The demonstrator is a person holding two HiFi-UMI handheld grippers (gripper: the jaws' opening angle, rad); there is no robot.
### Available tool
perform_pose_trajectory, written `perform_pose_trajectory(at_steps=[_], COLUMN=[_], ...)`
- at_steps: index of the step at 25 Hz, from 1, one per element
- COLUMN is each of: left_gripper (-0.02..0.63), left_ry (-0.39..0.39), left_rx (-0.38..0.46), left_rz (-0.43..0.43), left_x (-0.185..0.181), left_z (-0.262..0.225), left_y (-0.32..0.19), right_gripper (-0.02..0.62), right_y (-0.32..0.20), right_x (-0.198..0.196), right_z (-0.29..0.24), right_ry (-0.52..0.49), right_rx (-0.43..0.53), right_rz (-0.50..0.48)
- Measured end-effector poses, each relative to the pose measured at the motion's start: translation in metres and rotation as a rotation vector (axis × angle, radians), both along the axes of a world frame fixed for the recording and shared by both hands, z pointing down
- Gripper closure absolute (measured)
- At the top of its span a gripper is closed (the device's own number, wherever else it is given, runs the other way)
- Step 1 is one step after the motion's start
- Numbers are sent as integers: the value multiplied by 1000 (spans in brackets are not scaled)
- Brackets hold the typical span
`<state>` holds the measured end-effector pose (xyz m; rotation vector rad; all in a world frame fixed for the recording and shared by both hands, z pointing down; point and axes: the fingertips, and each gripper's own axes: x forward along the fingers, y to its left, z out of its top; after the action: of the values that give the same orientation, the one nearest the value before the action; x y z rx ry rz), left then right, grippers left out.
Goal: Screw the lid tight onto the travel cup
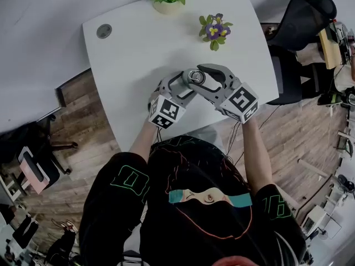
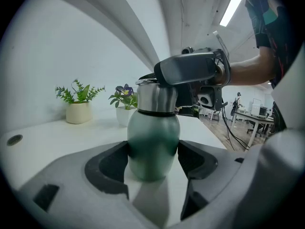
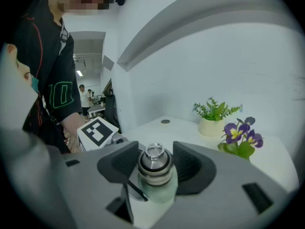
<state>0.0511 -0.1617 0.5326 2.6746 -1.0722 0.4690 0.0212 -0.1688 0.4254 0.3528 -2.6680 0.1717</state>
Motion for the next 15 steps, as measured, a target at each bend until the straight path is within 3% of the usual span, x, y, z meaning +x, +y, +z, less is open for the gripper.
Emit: perform_pose_trajectory(at_steps=[15], left_gripper=[268], left_ry=[-3], left_rx=[-1], left_rz=[-6], left_x=[-2], left_z=[-2], left_y=[0], right_gripper=[367], right_y=[-7], right_x=[6], right_z=[-2], right_ry=[-39], right_rx=[37], right_rz=[388])
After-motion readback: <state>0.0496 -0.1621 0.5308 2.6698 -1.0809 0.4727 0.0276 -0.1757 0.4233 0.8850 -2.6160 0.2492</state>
